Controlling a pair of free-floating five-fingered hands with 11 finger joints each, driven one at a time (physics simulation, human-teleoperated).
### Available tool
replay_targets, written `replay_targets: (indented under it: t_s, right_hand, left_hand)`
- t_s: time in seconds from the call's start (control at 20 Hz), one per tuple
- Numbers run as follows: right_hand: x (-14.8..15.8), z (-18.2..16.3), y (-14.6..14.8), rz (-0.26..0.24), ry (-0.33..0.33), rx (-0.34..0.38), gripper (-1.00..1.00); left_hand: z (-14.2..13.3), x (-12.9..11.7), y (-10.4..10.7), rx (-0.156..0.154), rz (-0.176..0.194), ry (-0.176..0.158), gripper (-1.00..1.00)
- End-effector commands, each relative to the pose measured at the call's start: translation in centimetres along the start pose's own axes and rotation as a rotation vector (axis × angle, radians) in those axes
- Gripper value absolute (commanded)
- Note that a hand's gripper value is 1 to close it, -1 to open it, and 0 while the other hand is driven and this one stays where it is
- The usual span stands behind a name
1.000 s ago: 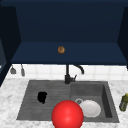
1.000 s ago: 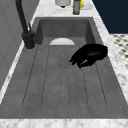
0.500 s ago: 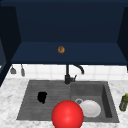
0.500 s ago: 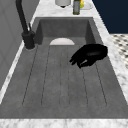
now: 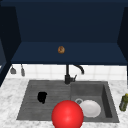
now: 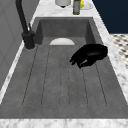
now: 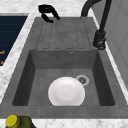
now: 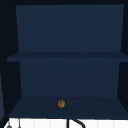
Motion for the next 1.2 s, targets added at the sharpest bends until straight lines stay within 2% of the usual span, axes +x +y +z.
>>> replay_targets:
  t_s: [0.0,0.25,0.45,0.7,1.15]
  right_hand:
    - [1.7,2.7,0.8,-0.009,-0.001,-0.021,-1.0]
    - [3.7,5.8,1.7,-0.001,0.031,-0.034,-1.0]
    - [6.6,6.1,1.5,0.005,0.091,-0.023,-1.0]
    - [8.6,4.9,1.1,-0.002,0.24,-0.041,-1.0]
    - [11.9,2.2,0.1,-0.003,0.373,-0.045,-1.0]
  left_hand:
    - [0.0,0.0,0.0,0.0,0.0,0.0,0.0]
    - [0.0,0.0,0.0,0.0,0.0,0.0,0.0]
    - [0.0,0.0,0.0,0.0,0.0,0.0,0.0]
    - [0.0,0.0,0.0,0.0,0.0,0.0,0.0]
    - [0.0,0.0,0.0,0.0,0.0,0.0,0.0]
